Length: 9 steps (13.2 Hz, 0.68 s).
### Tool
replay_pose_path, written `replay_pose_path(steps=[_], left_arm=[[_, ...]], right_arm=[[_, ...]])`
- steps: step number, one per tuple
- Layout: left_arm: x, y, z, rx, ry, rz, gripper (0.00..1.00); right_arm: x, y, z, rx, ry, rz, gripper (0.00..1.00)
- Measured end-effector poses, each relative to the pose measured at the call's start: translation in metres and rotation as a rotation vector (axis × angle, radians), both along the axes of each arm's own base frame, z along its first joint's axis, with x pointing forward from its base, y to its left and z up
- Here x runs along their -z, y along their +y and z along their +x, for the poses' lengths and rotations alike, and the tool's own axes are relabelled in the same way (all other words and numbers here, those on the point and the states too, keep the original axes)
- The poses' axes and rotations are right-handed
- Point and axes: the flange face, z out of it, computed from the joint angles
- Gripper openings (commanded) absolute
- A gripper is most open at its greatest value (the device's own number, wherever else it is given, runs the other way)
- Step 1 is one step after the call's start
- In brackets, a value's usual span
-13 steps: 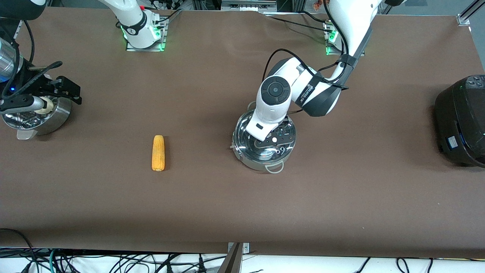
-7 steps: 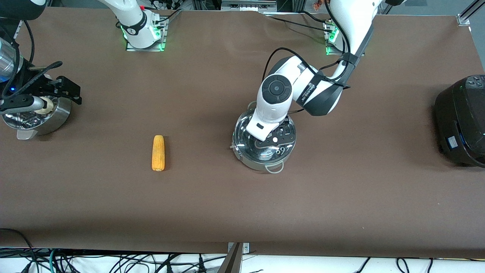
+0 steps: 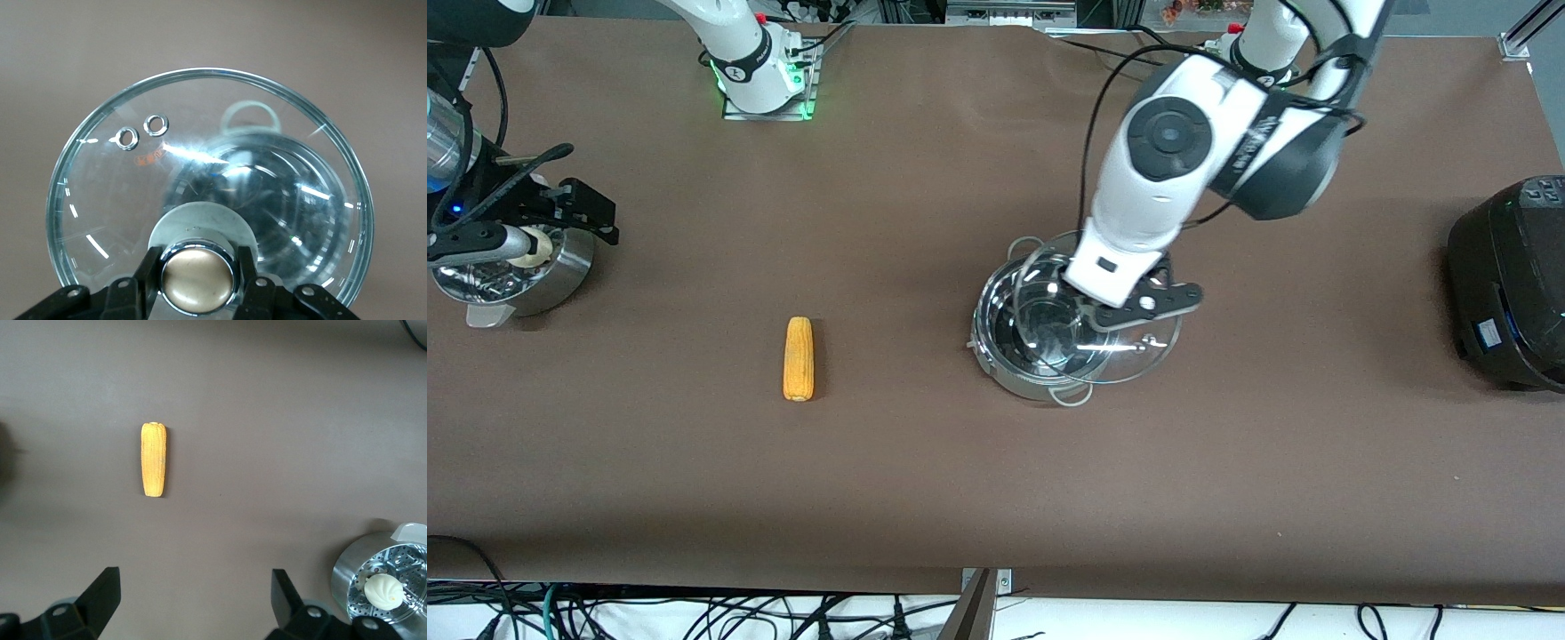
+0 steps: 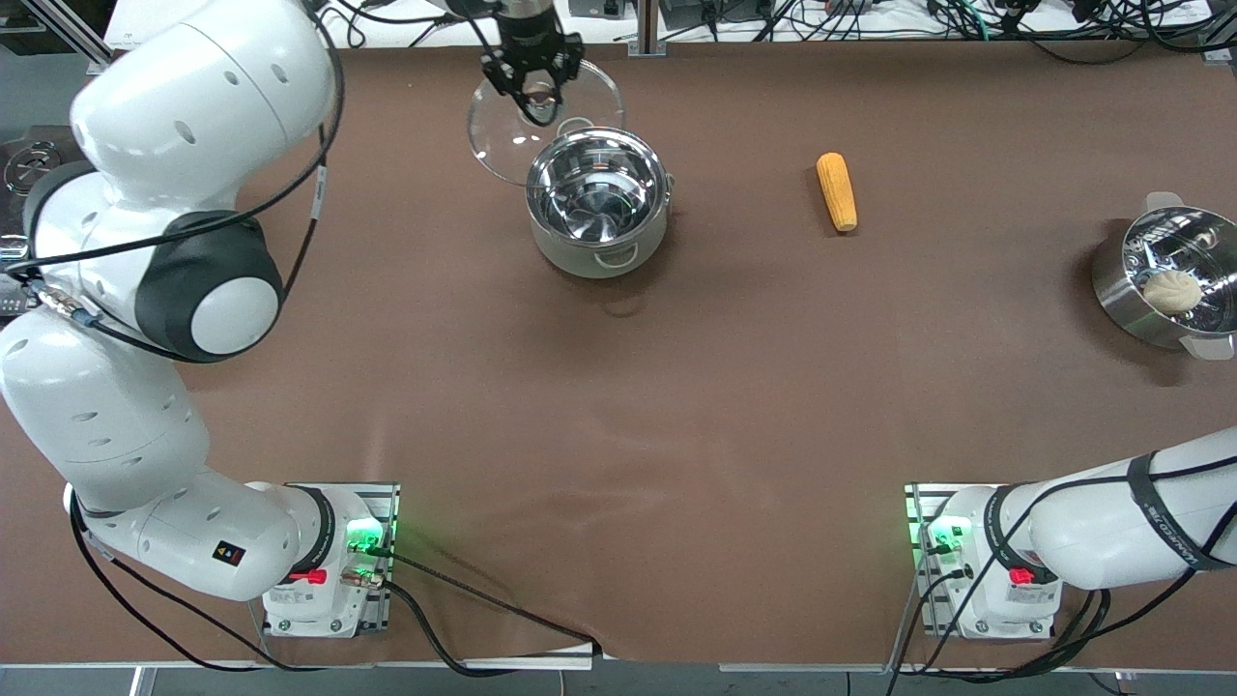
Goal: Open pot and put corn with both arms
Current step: 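Lift the glass lid off the pot and set it down beside it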
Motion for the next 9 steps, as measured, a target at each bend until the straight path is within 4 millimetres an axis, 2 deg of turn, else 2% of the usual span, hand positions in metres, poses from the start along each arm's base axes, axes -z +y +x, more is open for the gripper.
replay_pose_path(steps=[2, 4, 7, 9], left_arm=[[-0.001, 0.05, 0.02, 0.09, 0.03, 0.011, 0.12], [0.007, 0.116, 0.04, 0.18, 0.093, 0.02, 0.12], [0.037, 0.224, 0.059, 0.274, 0.18, 0.001, 0.12], [0.062, 0.284, 0.061, 0.305, 0.216, -0.024, 0.12]], right_arm=[[0.0, -0.001, 0.0, 0.001, 0.0, 0.0, 1.0], [0.0, -0.001, 0.0, 0.002, 0.0, 0.0, 1.0], [0.0, -0.002, 0.0, 0.003, 0.001, 0.0, 1.0], [0.0, -0.002, 0.0, 0.004, 0.001, 0.0, 1.0]])
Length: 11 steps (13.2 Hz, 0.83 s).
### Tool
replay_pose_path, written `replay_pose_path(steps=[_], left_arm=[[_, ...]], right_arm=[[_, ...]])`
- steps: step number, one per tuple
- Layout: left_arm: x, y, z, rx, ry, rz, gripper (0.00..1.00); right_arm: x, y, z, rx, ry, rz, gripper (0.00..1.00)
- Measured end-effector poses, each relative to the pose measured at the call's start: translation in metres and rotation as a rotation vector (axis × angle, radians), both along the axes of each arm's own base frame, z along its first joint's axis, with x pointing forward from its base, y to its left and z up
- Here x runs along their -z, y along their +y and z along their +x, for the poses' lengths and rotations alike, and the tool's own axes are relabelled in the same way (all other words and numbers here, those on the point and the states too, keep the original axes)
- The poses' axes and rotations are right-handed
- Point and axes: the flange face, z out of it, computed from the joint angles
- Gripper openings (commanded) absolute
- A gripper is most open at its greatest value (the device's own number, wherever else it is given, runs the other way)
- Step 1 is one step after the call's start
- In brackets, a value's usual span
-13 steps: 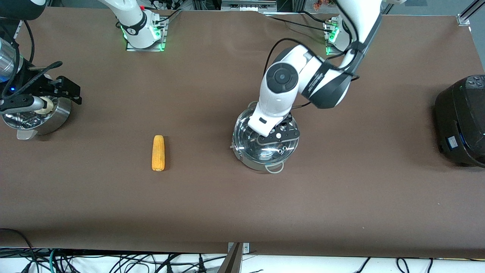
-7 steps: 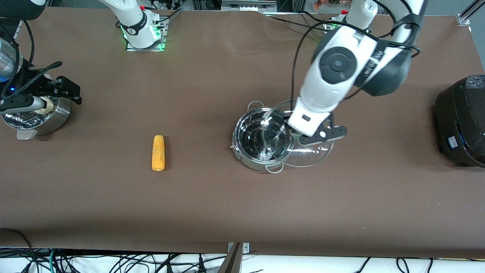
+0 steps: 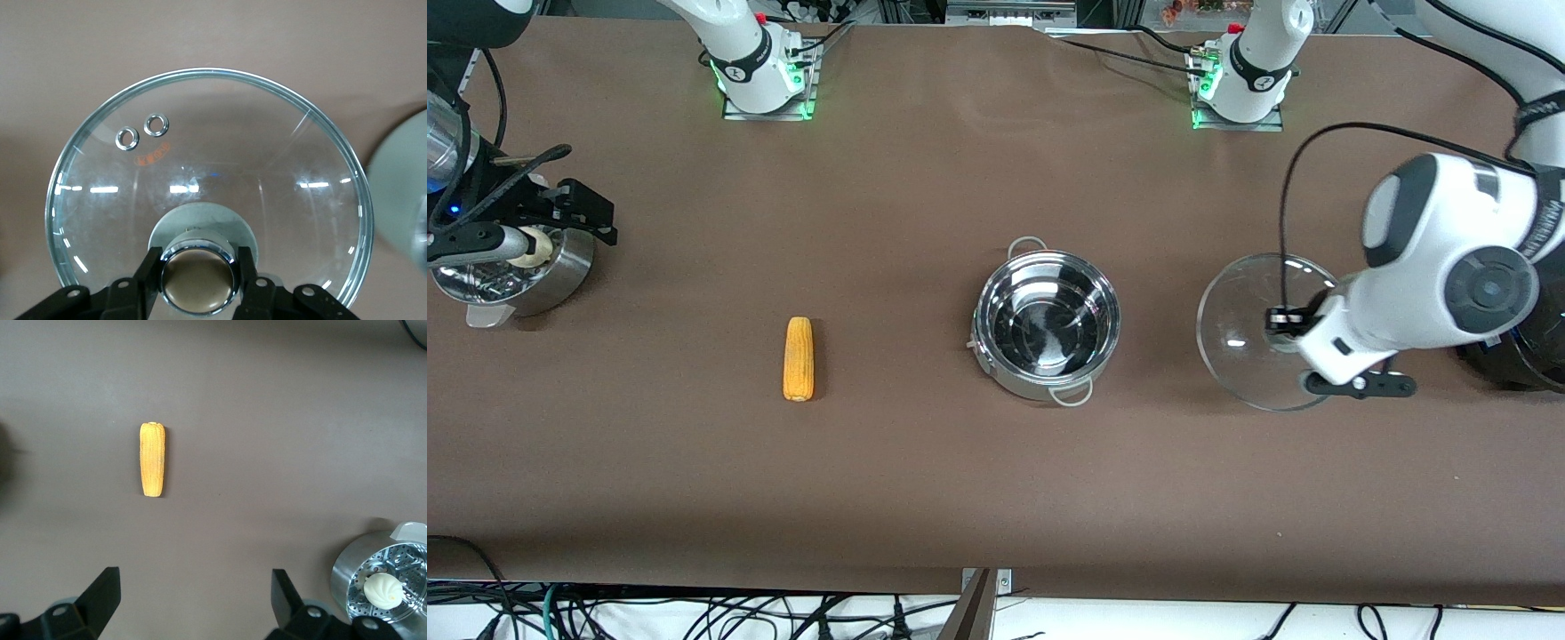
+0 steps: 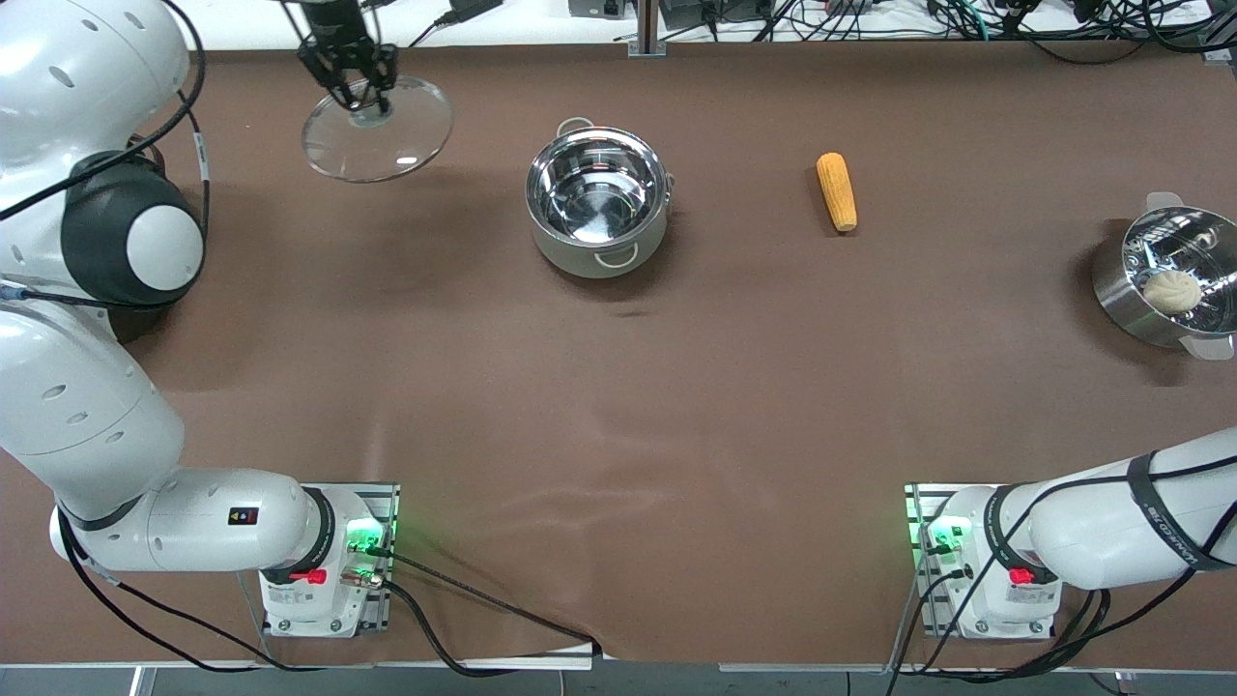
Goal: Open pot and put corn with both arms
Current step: 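Lift the glass lid off the pot and set it down beside it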
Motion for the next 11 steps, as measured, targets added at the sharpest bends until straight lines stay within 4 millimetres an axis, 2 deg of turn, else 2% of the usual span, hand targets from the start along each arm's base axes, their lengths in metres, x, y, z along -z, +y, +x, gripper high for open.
replay_pose_path(steps=[2, 4, 7, 11], left_arm=[[0.031, 0.041, -0.003, 0.008, 0.017, -0.019, 0.12], [0.064, 0.063, -0.011, 0.028, 0.016, -0.036, 0.13], [0.116, 0.067, -0.032, 0.072, 0.0, -0.036, 0.14], [0.16, 0.061, -0.058, 0.103, -0.028, -0.028, 0.15]], right_arm=[[0.0, 0.0, 0.0, 0.0, 0.0, 0.0, 1.0], [0.0, 0.0, 0.0, 0.001, 0.0, 0.0, 1.0], [0.0, 0.0, 0.0, 0.0, 0.0, 0.0, 1.0], [0.0, -0.002, 0.0, 0.004, 0.0, 0.0, 1.0]])
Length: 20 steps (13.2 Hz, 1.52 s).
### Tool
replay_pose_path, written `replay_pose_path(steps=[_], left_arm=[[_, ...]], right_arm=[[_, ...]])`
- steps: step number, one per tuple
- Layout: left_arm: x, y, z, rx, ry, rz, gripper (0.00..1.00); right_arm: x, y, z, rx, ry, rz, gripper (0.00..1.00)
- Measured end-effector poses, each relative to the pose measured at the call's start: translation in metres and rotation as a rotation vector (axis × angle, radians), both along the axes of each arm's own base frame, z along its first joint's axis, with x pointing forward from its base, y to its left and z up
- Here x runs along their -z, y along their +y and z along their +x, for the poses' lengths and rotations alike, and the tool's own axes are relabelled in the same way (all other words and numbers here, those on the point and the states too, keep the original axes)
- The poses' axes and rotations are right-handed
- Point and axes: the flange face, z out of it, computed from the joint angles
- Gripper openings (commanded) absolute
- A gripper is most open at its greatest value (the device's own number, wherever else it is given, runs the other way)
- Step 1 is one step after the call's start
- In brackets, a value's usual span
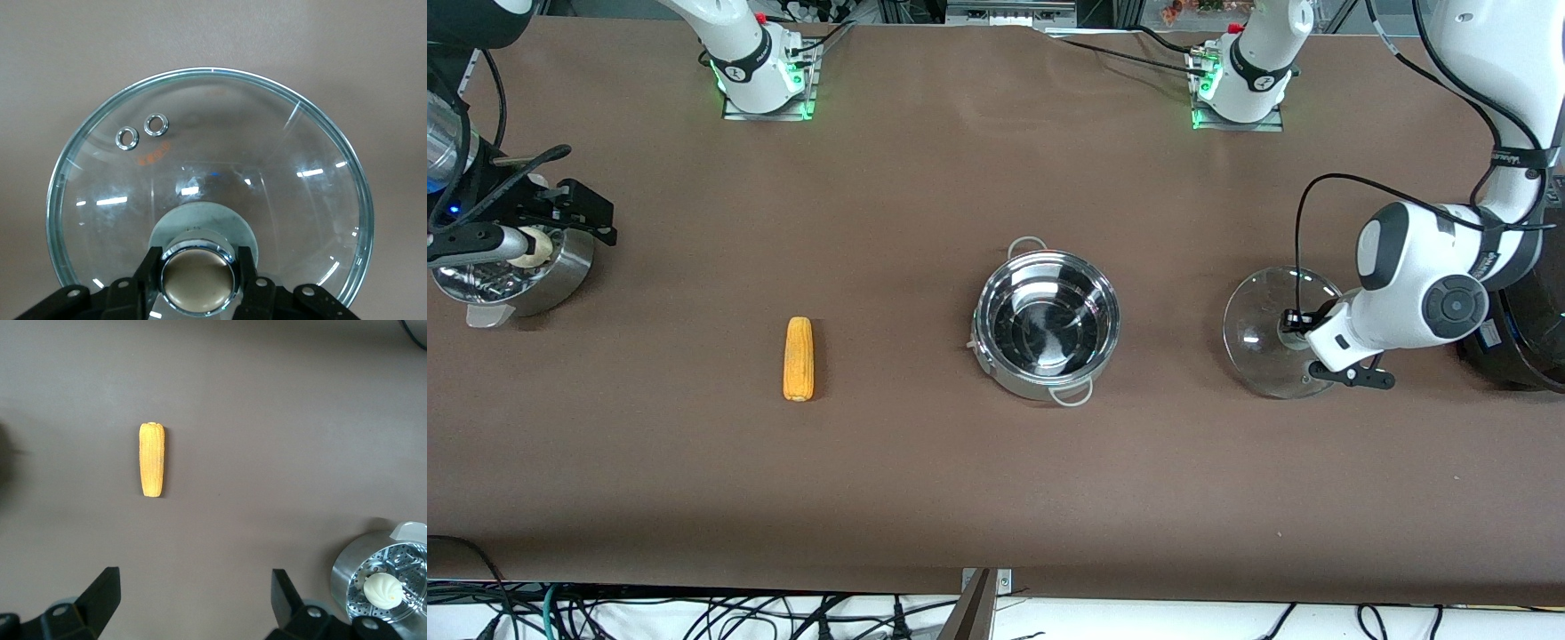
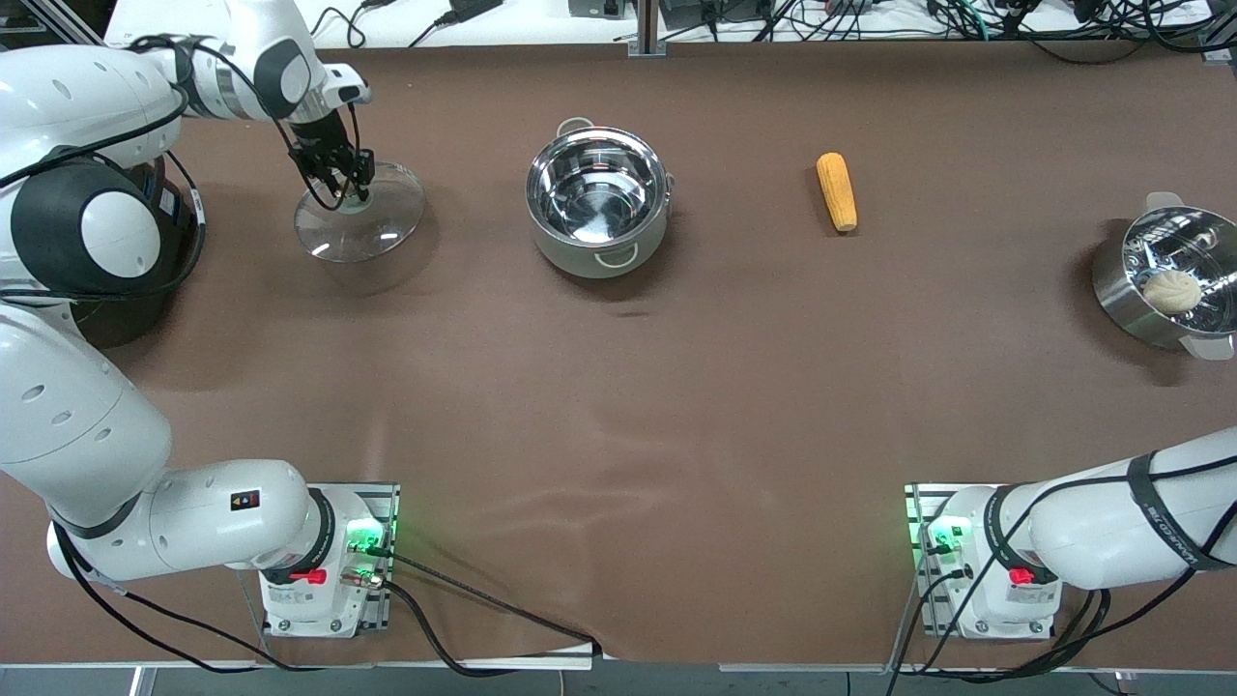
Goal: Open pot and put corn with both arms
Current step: 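Lift the glass lid off the pot and set it down beside it, then release the lid with the left gripper while the right gripper reaches the corn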
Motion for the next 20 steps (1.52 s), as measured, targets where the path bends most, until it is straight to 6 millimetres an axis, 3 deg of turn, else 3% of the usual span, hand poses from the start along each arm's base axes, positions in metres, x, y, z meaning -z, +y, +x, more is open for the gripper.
replay_pose_path(steps=[3, 8, 9, 10, 11, 17, 20], left_arm=[[0.032, 0.001, -0.021, 0.02, -0.015, 0.005, 0.17], [0.039, 0.007, -0.025, 0.022, -0.013, 0.011, 0.25], [0.042, 0.009, -0.026, 0.02, -0.011, 0.009, 0.37], [0.044, 0.01, -0.027, 0.019, -0.008, 0.008, 0.62], [0.045, 0.011, -0.027, 0.017, -0.009, 0.008, 1.0], [0.04, 0.018, -0.025, 0.007, -0.015, 0.01, 1.0], [0.005, 0.02, -0.02, 0.005, -0.026, 0.027, 1.0]], right_arm=[[0.002, -0.006, 0.004, 0.015, -0.013, 0.015, 1.0], [0.028, -0.002, 0.019, 0.024, 0.007, 0.028, 1.0], [0.037, 0.0, 0.023, 0.023, 0.022, 0.026, 1.0], [0.05, 0.003, 0.028, 0.021, 0.039, 0.026, 1.0], [0.063, 0.01, 0.034, 0.015, 0.049, 0.027, 1.0], [0.152, 0.071, 0.065, -0.018, 0.081, 0.007, 0.99], [0.204, 0.096, 0.07, -0.009, 0.062, -0.006, 0.99]])
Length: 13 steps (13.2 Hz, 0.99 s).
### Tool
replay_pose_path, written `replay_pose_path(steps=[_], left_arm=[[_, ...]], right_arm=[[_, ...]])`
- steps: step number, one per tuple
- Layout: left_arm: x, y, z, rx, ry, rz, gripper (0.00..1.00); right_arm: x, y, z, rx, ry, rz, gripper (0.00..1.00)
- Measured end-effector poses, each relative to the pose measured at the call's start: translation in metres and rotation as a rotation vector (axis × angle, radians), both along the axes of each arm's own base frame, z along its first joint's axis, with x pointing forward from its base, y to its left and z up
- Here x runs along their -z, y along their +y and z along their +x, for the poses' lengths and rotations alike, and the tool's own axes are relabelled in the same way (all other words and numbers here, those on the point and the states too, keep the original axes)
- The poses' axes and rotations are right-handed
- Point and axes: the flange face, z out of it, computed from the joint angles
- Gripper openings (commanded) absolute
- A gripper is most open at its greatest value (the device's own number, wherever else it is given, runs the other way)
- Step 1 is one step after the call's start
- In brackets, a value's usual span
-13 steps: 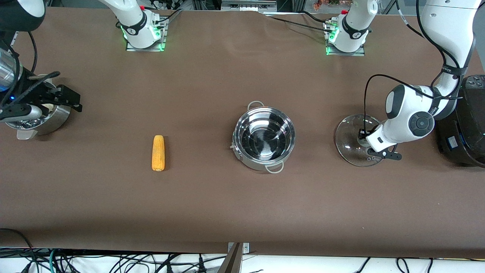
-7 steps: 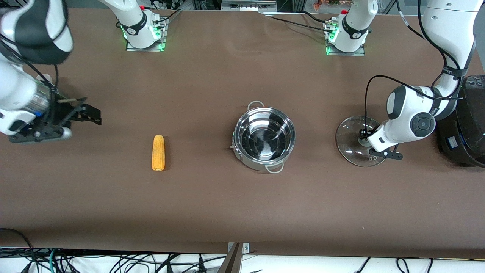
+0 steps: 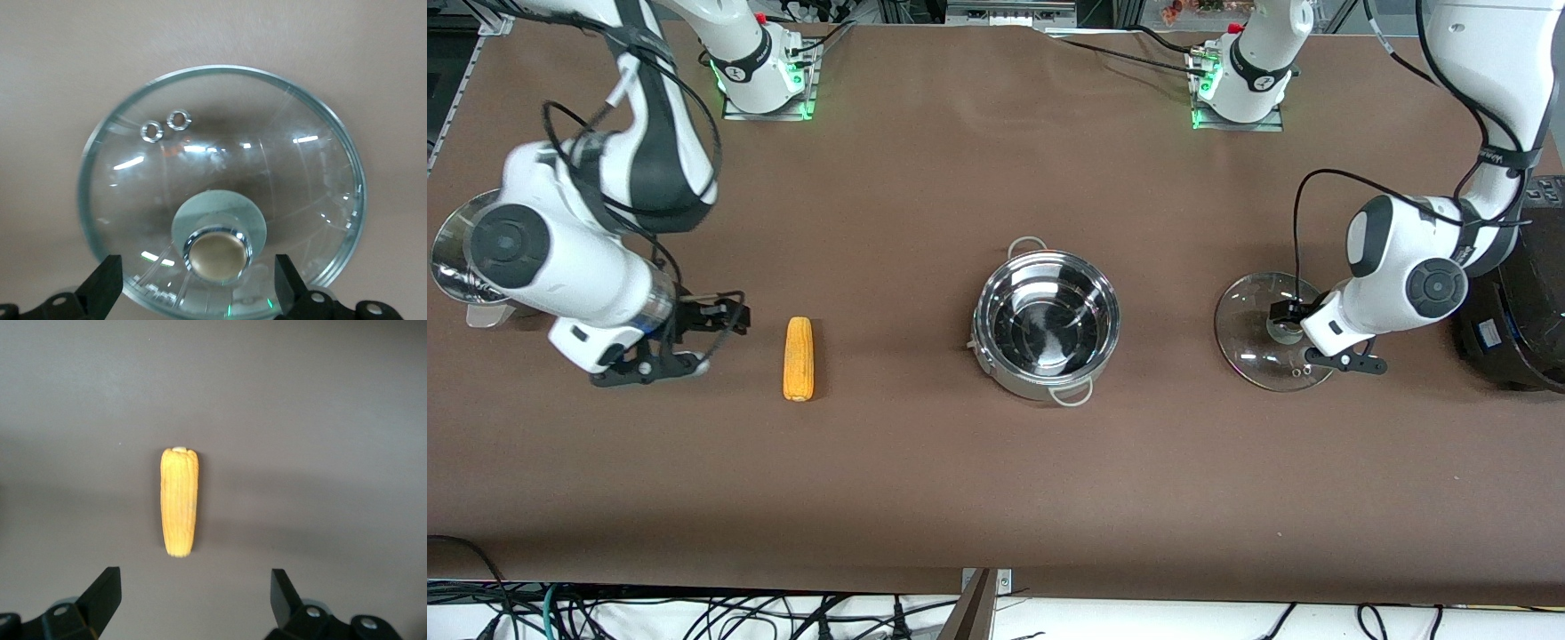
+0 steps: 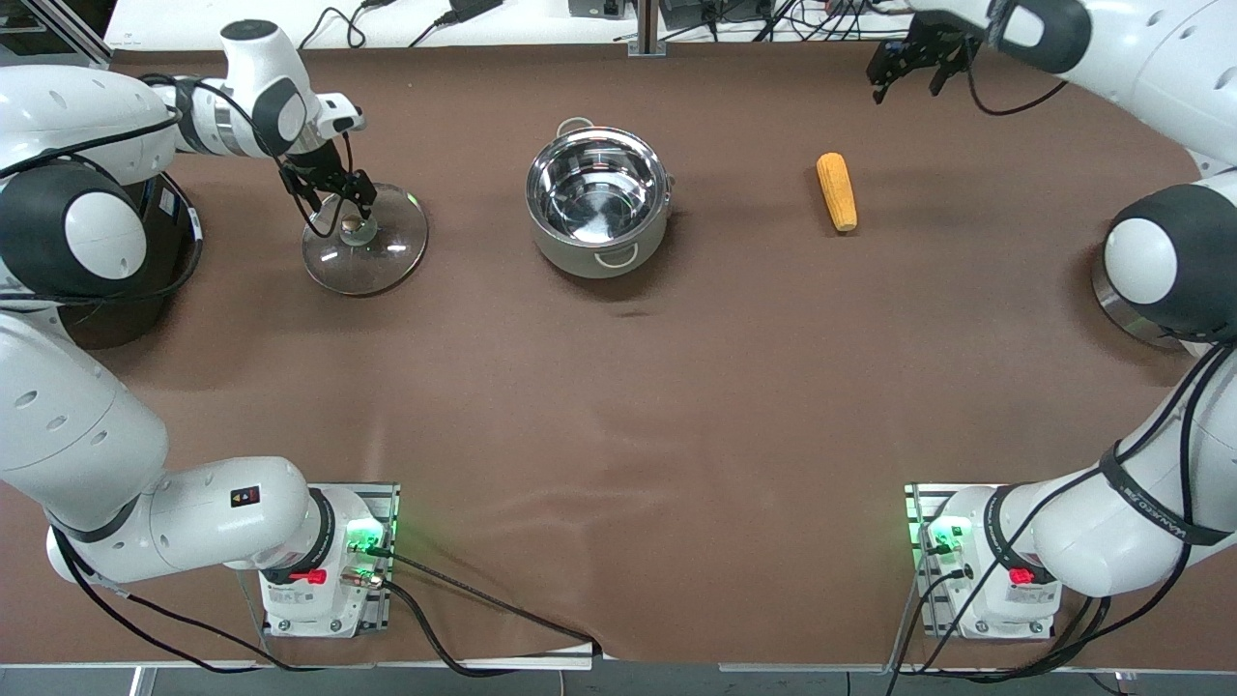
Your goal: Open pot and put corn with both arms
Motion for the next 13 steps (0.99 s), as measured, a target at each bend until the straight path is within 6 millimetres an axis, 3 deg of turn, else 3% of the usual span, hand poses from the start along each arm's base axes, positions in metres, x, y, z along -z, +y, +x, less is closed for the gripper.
replay_pose_path(steps=[4, 7, 9, 13], left_arm=[[-0.083, 0.004, 0.012, -0.013, 0.001, 0.035, 1.0], [-0.135, 0.008, 0.021, -0.029, 0.027, 0.05, 1.0], [-0.176, -0.002, 0.023, -0.02, 0.052, 0.055, 1.0], [-0.264, -0.024, 0.01, -0.016, 0.031, 0.033, 1.0]], right_arm=[[0.074, 0.019, -0.007, 0.005, -0.079, 0.006, 0.99], [0.126, 0.028, -0.013, -0.011, -0.067, -0.004, 0.98], [0.15, 0.033, -0.014, -0.017, -0.06, -0.01, 0.98], [0.176, 0.032, -0.015, -0.018, -0.052, -0.022, 0.88]])
